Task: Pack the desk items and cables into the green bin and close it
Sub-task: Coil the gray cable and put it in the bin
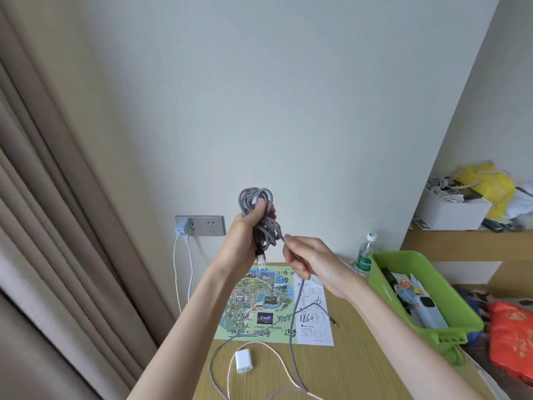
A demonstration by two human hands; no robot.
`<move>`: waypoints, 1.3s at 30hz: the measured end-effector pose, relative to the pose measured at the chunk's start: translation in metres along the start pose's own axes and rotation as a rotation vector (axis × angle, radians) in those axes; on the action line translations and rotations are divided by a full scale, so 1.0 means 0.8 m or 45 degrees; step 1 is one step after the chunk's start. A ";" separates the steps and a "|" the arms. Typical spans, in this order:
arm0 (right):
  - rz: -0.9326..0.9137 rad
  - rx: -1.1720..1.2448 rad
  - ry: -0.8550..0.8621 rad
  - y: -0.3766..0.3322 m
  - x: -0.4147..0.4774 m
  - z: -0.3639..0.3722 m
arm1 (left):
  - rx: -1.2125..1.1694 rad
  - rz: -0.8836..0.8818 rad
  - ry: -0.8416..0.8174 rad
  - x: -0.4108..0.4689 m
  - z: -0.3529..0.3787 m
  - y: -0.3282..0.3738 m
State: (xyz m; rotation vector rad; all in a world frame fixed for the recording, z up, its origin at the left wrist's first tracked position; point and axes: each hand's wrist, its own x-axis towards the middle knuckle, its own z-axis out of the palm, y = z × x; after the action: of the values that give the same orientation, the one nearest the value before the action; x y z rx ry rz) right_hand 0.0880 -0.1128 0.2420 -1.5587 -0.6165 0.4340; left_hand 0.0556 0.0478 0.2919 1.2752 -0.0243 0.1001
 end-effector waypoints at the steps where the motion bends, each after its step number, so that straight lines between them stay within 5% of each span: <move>1: 0.026 -0.020 -0.007 0.002 -0.001 -0.003 | -0.171 0.005 0.005 0.002 -0.002 0.003; 4: 0.102 -0.042 -0.050 0.010 -0.005 -0.015 | -0.532 0.015 0.118 0.005 -0.010 0.013; 8: 0.182 0.183 -0.080 0.027 -0.012 -0.039 | -0.547 0.012 0.357 0.010 -0.035 0.026; 13: 0.155 0.181 -0.059 0.020 -0.003 -0.047 | 0.273 0.086 0.467 0.014 -0.066 0.021; 17: 0.054 -0.048 -0.153 -0.014 0.008 -0.037 | 0.829 0.280 0.287 0.017 -0.075 0.011; 20: -0.045 -0.107 -0.191 -0.041 0.015 -0.027 | 1.065 0.221 0.088 0.011 -0.064 0.003; 29: -0.111 -0.165 0.066 -0.062 0.036 -0.022 | 0.816 -0.206 -0.508 -0.013 -0.019 -0.010; 33: -0.083 -0.032 0.198 -0.037 0.031 -0.028 | 0.750 -0.109 -0.304 -0.010 -0.016 -0.008; 39: -0.052 0.055 0.071 -0.008 0.015 -0.022 | 0.577 0.045 0.053 -0.001 -0.007 0.002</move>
State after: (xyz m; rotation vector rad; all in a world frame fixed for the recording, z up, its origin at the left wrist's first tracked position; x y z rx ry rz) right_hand 0.1073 -0.1196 0.2507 -1.5097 -0.5911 0.3700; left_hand 0.0543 0.0539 0.2916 1.7249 0.0129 0.1693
